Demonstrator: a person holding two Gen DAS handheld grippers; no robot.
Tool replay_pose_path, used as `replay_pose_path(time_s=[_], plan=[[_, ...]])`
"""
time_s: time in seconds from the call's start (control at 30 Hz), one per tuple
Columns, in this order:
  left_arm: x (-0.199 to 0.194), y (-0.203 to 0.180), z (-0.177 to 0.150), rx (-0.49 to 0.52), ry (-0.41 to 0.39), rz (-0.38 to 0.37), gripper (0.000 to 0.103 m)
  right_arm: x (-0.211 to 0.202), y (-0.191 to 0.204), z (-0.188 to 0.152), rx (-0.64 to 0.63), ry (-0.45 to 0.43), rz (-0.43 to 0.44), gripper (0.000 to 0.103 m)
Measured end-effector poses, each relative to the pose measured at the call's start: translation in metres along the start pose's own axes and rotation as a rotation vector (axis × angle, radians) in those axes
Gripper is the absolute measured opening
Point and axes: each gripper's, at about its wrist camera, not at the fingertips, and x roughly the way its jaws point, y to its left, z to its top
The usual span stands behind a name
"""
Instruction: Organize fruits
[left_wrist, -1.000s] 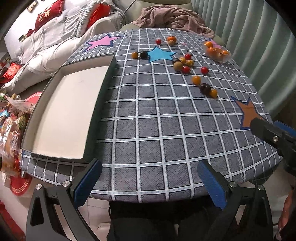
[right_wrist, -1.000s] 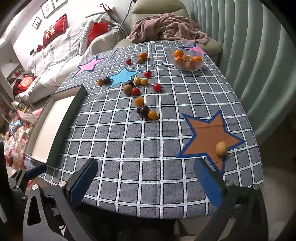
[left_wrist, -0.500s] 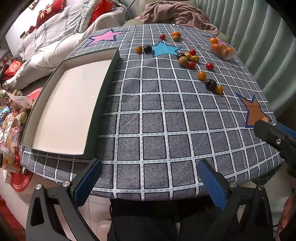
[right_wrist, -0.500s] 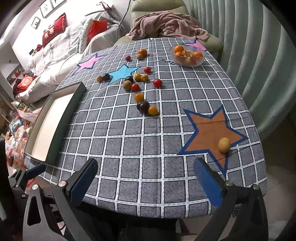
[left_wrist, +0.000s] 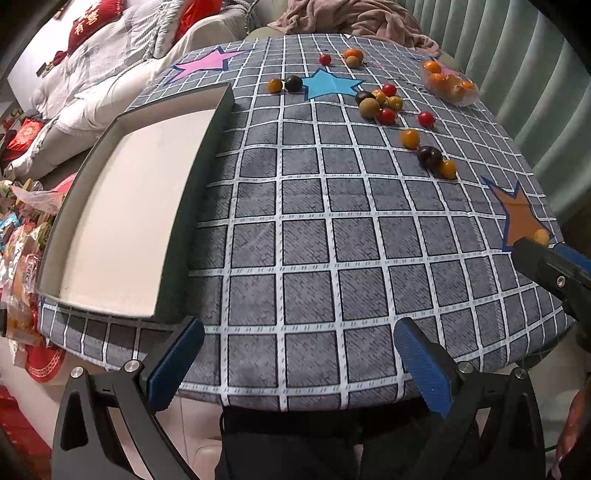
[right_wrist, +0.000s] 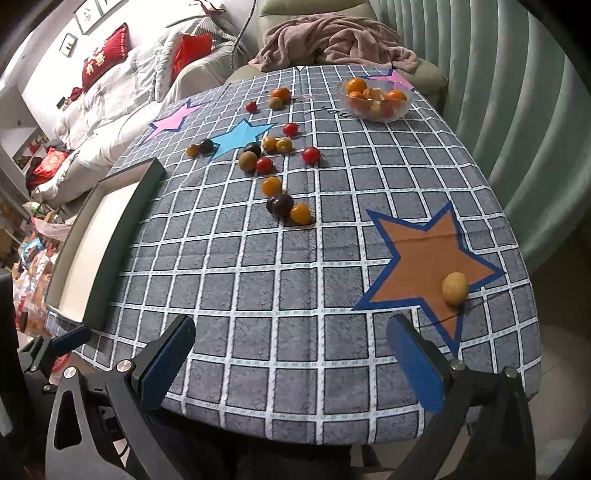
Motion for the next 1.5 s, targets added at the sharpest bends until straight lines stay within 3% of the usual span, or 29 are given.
replay_pose_path(time_s=[0.4, 0.7, 0.83, 1.13, 1.27, 1.37, 1.43, 1.5], plan=[[0.027, -0.013, 0.05, 0.047, -0.021, 0.027, 0.103, 0.036, -0.021, 0.027, -0.014, 0.028, -0.009, 0.103], [0.067, -0.018, 0.111, 0.005, -0.015, -0.031, 0.103, 0.062, -0.028, 0.035, -0.084, 0.022, -0.019, 0.103], [0.08, -0.029, 0.135, 0.013, -0.039, -0.02, 0.103, 0.073, -0.025, 0.038, -0.114, 0.021, -0.005, 0.103], [0.095, -0.028, 0.142, 0.011, -0.043, -0.024, 0.103, 0.091, -0.006, 0.05, -0.223, -0.027, 0.021, 0.101], [0.092, -0.022, 0.141, 0.0, -0.049, -0.043, 0.103, 0.096, 0.0, 0.056, -0.257, -0.034, 0.042, 0.08], [0.088, -0.021, 0.139, 0.003, -0.072, -0.045, 0.103, 0.098, 0.004, 0.057, -0.28, -0.048, 0.04, 0.076], [0.085, -0.024, 0.138, 0.018, -0.088, -0.056, 0.103, 0.097, 0.005, 0.057, -0.292, -0.06, 0.043, 0.064], [0.081, -0.03, 0.137, 0.045, -0.105, -0.072, 0.103, 0.096, 0.004, 0.058, -0.295, -0.068, 0.044, 0.043]])
